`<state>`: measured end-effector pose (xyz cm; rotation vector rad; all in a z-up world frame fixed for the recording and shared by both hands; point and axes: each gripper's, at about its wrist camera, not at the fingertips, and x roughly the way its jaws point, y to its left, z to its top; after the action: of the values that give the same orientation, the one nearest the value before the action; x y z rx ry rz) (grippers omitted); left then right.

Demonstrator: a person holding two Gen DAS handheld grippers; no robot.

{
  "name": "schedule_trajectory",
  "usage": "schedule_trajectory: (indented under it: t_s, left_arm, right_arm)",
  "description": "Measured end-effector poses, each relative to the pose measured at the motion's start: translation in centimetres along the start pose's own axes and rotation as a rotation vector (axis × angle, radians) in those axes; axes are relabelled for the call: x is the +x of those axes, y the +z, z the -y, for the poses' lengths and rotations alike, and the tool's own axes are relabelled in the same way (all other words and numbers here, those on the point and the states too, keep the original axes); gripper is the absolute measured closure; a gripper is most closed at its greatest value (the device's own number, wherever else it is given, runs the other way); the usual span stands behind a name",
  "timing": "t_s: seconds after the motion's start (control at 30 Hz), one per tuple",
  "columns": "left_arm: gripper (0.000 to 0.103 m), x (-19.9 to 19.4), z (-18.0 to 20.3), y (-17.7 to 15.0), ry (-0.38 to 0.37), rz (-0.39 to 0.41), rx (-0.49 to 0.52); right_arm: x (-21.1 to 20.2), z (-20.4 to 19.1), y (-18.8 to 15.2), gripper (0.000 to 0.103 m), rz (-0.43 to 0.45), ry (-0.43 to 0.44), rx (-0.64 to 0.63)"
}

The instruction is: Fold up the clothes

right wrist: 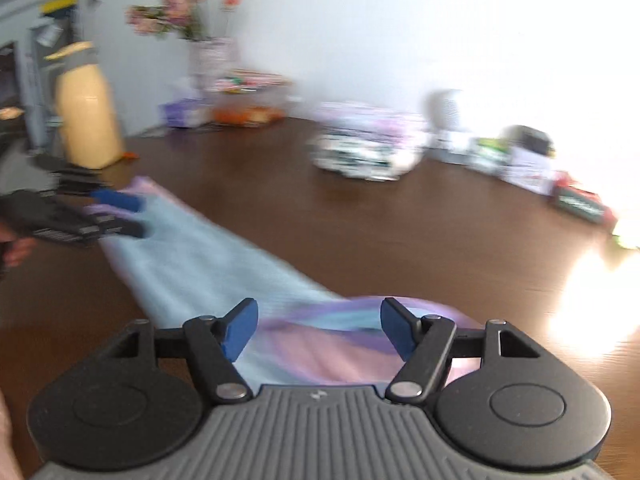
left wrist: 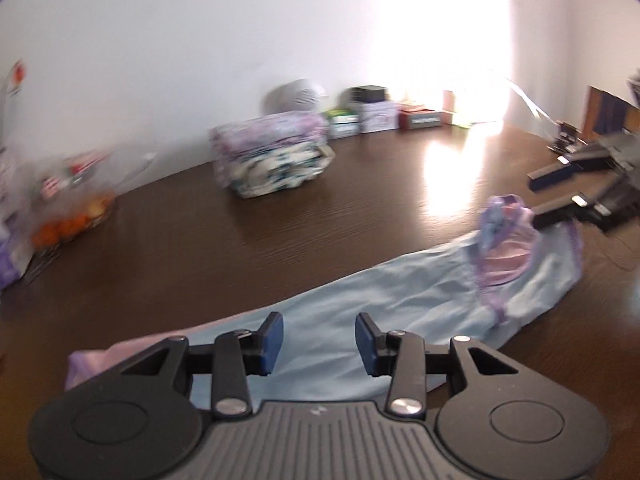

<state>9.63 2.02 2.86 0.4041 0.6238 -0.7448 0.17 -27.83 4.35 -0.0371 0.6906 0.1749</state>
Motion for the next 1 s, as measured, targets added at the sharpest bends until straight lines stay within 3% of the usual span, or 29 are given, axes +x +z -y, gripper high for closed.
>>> schedule_trajectory:
  t_s: [0.07, 0.13, 0.37, 0.47, 0.53, 0.6, 0.7, 1.0]
  left_arm:
    - [0.068, 0.9, 2.1, 0.8, -0.043, -0.006, 0.045]
    - [0.078, 1.9, 3.7, 1.3, -0.077, -0.016, 0.074]
    - [0.080, 4.5, 5.5, 1.2, -0.084, -0.091, 0.062]
    - [0.080, 5.1, 5.4, 0.8, -0.087, -0.131, 0.052]
    - [0.080, 5.1, 5.1, 0.9, -0.095, -0.136, 0.034]
    - [0.080, 5.0, 5.0, 0.9, -0.099, -0.142, 0.026]
    - [0.080, 5.0, 5.1, 1.0, -0.095, -0.146, 0.028]
    - [0.080, 5.1, 5.2, 0.9, -0.080, -0.138, 0.007]
  right_arm:
    - [0.8, 2.8, 0.3, 0.040, -0.056, -0.001, 0.016]
    - [2.0, 5.3, 0.8, 0.047, -0.116, 0.020, 0.026]
    - [7.2, 10.1, 1.5, 0.048, -0.257, 0.200, 0.037]
    - [8.6, 11.1, 1.5, 0.066, -0.283, 0.284, 0.038]
    - [9.0, 11.2, 1.6, 0.087, -0.289, 0.320, 0.031]
    - [8.9, 11.0, 1.7, 0.095, -0.285, 0.321, 0.013]
    - [7.3, 10.3, 1.7, 0.097, -0.240, 0.287, -0.046]
    - [0.2, 3.3, -2.2, 0.097, -0.133, 0.121, -0.462]
